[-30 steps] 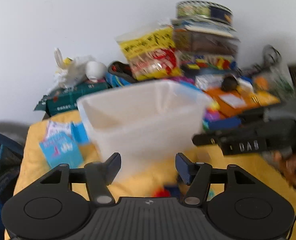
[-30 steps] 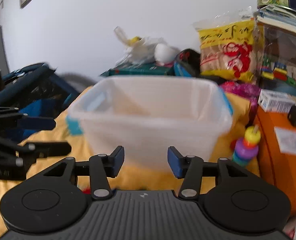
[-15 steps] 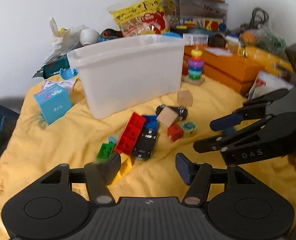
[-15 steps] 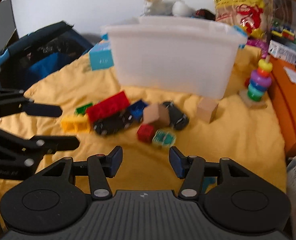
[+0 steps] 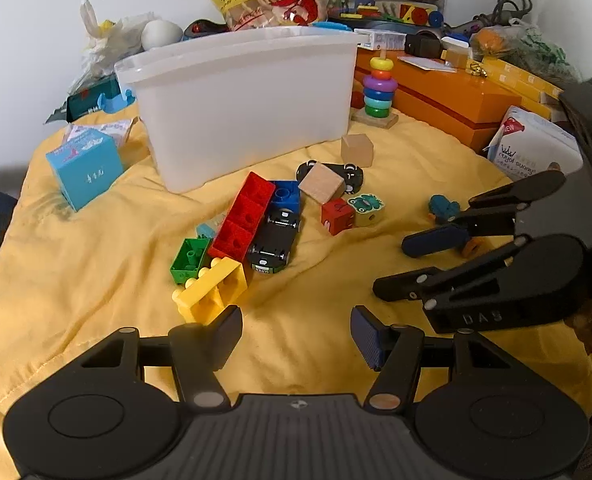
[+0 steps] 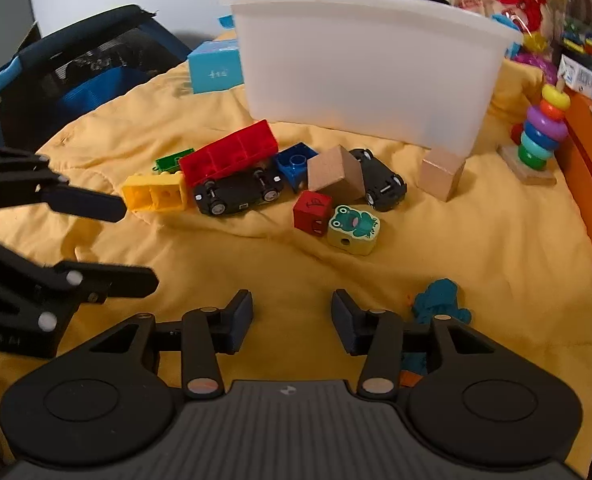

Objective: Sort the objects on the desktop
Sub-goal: 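Move both grippers back over the toy pile, then grasp the white-green race car with the left gripper while the right grasps a black-white car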

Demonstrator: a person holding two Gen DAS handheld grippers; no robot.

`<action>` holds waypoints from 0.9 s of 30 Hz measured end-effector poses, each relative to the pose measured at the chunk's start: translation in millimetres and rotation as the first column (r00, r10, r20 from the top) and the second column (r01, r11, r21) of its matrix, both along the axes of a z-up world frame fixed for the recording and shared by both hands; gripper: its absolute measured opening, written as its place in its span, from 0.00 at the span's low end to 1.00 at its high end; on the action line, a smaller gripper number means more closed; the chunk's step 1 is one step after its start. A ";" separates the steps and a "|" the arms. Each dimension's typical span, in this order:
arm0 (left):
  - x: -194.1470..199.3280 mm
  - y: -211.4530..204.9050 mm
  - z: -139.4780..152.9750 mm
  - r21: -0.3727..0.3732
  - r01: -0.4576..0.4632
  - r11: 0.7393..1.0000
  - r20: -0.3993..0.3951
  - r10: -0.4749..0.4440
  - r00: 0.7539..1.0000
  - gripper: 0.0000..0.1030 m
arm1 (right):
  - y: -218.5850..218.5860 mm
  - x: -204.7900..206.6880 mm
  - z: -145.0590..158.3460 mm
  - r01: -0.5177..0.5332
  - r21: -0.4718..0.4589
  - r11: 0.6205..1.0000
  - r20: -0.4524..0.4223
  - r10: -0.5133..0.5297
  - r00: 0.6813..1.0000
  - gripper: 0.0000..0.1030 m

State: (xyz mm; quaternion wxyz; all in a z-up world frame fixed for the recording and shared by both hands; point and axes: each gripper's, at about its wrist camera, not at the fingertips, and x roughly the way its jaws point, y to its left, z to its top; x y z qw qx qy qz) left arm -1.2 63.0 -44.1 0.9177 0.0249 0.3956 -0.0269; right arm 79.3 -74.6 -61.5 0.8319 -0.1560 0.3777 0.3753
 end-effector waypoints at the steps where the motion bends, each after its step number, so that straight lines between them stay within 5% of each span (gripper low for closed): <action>1: 0.9 -0.5 -0.5 0.000 0.002 1.000 -0.003 -0.001 1.000 0.62 | -1.0 -0.6 -0.5 -0.001 0.004 1.000 0.003 0.001 1.000 0.47; 7: 4.8 -3.0 -1.3 0.010 0.004 1.000 -0.006 -0.004 1.000 0.62 | 0.2 -1.7 -1.9 -0.018 0.006 1.000 0.007 0.018 1.000 0.57; 18: 9.3 -0.7 0.9 0.009 -0.020 1.000 -0.003 0.020 1.000 0.62 | 1.5 -0.7 -0.9 -0.038 -0.010 0.999 0.004 0.038 0.999 0.60; 23: 11.8 -1.2 4.1 0.014 -0.014 1.000 0.013 0.014 1.000 0.62 | -3.0 -15.8 10.7 -0.077 -0.053 0.996 0.094 0.082 0.992 0.60; 27: 17.4 -4.0 3.5 0.024 -0.001 1.000 0.004 0.001 1.000 0.62 | -13.1 -9.1 1.0 -0.037 -0.021 0.999 -0.010 0.036 0.999 0.60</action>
